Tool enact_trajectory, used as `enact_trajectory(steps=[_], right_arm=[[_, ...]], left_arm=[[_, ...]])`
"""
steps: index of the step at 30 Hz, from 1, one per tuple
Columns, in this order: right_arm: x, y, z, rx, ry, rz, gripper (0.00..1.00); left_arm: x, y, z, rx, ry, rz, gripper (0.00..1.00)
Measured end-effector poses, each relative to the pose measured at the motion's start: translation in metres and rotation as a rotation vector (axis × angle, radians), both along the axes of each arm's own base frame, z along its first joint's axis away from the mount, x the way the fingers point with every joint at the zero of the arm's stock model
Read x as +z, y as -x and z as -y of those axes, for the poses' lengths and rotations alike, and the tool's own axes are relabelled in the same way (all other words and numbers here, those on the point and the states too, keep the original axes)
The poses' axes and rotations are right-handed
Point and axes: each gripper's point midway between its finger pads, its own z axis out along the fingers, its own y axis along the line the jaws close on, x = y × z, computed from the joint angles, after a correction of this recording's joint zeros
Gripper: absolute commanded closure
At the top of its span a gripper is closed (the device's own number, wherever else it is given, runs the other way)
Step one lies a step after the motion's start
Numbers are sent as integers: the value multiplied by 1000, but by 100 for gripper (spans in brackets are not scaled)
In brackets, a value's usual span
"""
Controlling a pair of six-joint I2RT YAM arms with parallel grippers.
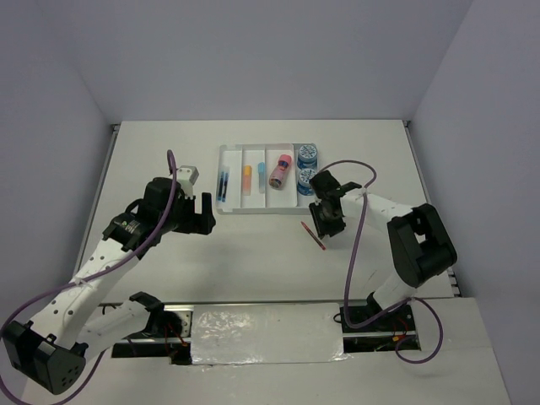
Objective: Sort the stationery into containers
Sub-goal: Pick up the pen cap from the center of the board.
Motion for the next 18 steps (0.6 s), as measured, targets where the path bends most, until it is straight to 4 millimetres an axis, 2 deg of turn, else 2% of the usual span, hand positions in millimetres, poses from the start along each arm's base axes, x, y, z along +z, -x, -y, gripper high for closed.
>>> enact_trajectory(steps=[5, 18], right_arm=[[-5, 1, 0, 6, 6, -20, 59], [-10, 1, -1, 14, 8, -36, 74]], left_arm=[[0, 0, 0, -2, 2, 0, 1], [0, 0, 1, -4, 3, -1, 1]])
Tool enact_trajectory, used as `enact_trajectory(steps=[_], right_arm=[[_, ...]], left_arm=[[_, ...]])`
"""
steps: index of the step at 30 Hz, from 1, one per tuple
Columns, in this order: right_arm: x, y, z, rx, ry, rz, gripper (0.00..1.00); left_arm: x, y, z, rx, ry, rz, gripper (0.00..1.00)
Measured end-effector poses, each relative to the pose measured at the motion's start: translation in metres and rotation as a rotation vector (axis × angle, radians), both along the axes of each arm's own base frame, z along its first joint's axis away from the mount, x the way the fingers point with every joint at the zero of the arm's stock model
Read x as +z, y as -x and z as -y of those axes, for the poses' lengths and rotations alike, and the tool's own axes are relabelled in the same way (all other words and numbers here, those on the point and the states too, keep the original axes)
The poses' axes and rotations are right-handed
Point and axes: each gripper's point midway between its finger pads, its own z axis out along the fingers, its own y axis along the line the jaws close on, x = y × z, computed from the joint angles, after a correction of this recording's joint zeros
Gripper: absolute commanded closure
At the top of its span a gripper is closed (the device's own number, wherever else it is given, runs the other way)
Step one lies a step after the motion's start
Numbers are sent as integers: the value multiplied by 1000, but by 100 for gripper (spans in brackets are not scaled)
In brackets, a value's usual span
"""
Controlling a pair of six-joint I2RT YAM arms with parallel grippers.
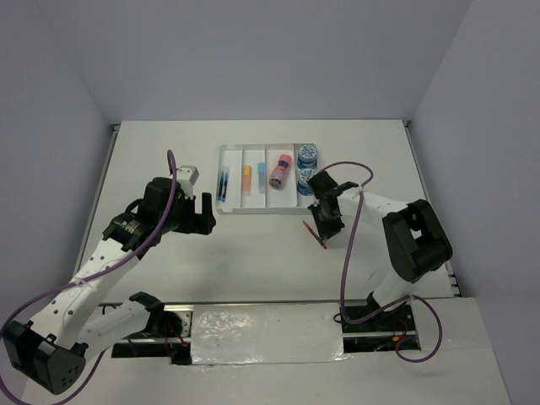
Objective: Sort the stationery into containers
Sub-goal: Pick up the pen cap from the center of the board, then place the pen cap at the center of the board.
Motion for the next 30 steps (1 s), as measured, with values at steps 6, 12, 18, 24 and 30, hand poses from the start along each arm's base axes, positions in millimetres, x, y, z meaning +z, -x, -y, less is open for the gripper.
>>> enact_trajectory(steps=[6, 12, 18, 24, 30], right_arm=[[3, -1, 0, 0, 0, 13, 77], [34, -10, -5, -8, -48, 113, 76], [53, -21, -15, -4, -84, 168, 75], [59, 18, -80, 307, -118, 169, 73], [24, 55, -146, 659, -50, 62, 75]], left_arm=[[0, 0, 0, 0, 0, 0, 1], [0, 0, 0, 0, 0, 0, 1], [0, 0, 0, 1, 0, 0, 1], [0, 0, -1, 7, -4, 3, 1], [10, -2, -14, 65, -23, 55, 1]])
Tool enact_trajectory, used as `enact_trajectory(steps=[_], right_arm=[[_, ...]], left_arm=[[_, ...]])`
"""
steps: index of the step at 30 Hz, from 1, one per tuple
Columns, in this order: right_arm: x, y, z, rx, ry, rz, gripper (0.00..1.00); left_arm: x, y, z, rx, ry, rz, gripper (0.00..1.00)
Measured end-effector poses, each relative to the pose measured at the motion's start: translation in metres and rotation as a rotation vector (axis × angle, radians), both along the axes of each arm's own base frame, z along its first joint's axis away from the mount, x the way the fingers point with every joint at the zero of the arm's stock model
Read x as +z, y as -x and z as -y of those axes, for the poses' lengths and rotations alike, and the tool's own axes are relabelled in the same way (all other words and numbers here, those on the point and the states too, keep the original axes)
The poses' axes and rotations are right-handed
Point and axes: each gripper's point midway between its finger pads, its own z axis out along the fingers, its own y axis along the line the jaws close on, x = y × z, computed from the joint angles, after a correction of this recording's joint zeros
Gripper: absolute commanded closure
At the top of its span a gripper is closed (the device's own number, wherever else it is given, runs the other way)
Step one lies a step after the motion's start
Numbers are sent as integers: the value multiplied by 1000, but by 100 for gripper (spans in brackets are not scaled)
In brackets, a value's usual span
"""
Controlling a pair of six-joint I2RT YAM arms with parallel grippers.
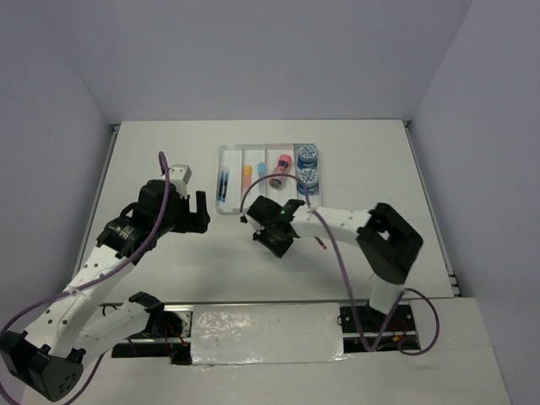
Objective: Sort the stationery into containers
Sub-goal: Place the pen cap at the center of the board, then pick up the pen cap from the center of the board.
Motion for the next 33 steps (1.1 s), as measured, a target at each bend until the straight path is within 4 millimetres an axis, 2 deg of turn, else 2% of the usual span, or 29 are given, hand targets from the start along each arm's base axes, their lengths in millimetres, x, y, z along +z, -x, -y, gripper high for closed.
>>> enact_trajectory(steps=[2, 5, 7, 8, 10, 12, 13, 14, 17, 19, 23, 26, 28, 30, 33], right_arm=[[-24, -1, -2, 38, 74, -28, 73], [-23, -6, -10, 87, 99, -12, 64], [-22, -3, -14, 123, 104, -5, 50], [-22, 0, -16, 141, 104, -7, 36], [-22, 3, -18, 161, 101, -10, 31], [-21, 6, -21, 169, 92, -16, 18], [-20, 6, -22, 165, 84, -17, 7], [-18, 7, -23, 158, 75, -16, 0], [-4, 4, -28, 131, 34, 12, 0], [17, -4, -30, 71, -8, 72, 0], [73, -23, -36, -210, -171, 196, 0], [115, -31, -40, -542, -376, 218, 0], [134, -32, -36, -809, -530, 189, 1], [137, -29, -23, -1063, -642, 142, 3], [123, -26, -4, -1384, -687, 87, 2]], left_arm=[[4, -1, -8, 41, -11, 23, 1], [9, 0, -21, 110, -29, 47, 1], [12, 0, -28, 151, -35, 62, 1], [13, 0, -30, 164, -39, 69, 1], [16, 0, -35, 184, -44, 83, 1], [18, 0, -37, 194, -46, 91, 1], [18, 0, -38, 197, -48, 93, 1], [18, 0, -39, 200, -50, 93, 1], [16, -1, -39, 201, -54, 86, 1], [15, -1, -39, 202, -56, 84, 1], [17, 0, -45, 231, -60, 89, 1], [21, 2, -59, 304, -65, 107, 1], [23, 4, -70, 363, -71, 119, 1], [26, 6, -78, 407, -72, 129, 1], [27, 7, -83, 432, -79, 138, 1]])
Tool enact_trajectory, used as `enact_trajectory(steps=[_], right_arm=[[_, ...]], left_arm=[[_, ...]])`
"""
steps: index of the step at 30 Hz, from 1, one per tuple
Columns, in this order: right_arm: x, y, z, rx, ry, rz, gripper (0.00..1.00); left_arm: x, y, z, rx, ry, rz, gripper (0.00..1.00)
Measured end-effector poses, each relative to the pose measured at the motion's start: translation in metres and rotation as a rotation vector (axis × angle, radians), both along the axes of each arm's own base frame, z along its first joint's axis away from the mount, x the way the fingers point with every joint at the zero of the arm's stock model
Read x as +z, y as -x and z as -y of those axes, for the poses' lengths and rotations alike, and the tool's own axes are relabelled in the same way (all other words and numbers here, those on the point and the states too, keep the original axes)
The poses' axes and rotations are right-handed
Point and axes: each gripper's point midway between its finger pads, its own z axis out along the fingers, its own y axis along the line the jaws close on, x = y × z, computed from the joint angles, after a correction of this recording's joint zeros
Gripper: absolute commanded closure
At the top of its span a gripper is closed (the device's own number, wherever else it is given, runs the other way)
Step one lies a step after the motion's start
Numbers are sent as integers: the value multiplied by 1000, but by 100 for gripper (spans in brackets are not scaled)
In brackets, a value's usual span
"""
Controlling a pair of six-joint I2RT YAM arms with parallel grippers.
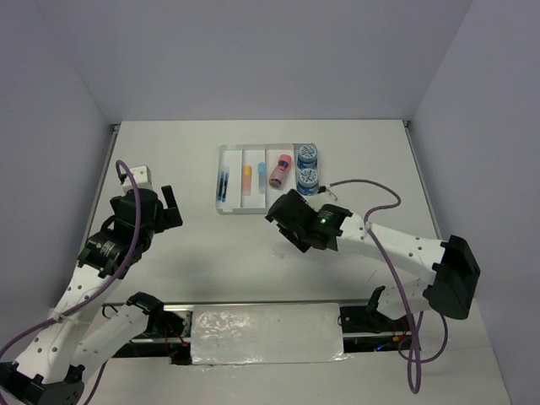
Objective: Sort the stationery into containers
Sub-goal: Pick up the pen cap from the center of the board.
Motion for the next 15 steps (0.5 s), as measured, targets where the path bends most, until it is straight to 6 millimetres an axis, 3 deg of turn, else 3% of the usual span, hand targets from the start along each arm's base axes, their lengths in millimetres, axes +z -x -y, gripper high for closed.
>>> enact_trajectory(steps=[3, 6, 8, 15], right_arm=[[-18, 3, 16, -219, 16, -115, 3], [-21, 3, 19, -330, 81, -191, 13], [-20, 1, 14, -370, 103, -223, 21], [-47, 18, 24, -422, 151, -318, 26]], left_arm=[[0, 0, -1, 4, -4, -2, 1], [-1, 1, -2, 5, -5, -4, 1], [-1, 1, -2, 6, -6, -5, 1], [2, 2, -2, 4, -1, 6, 1]])
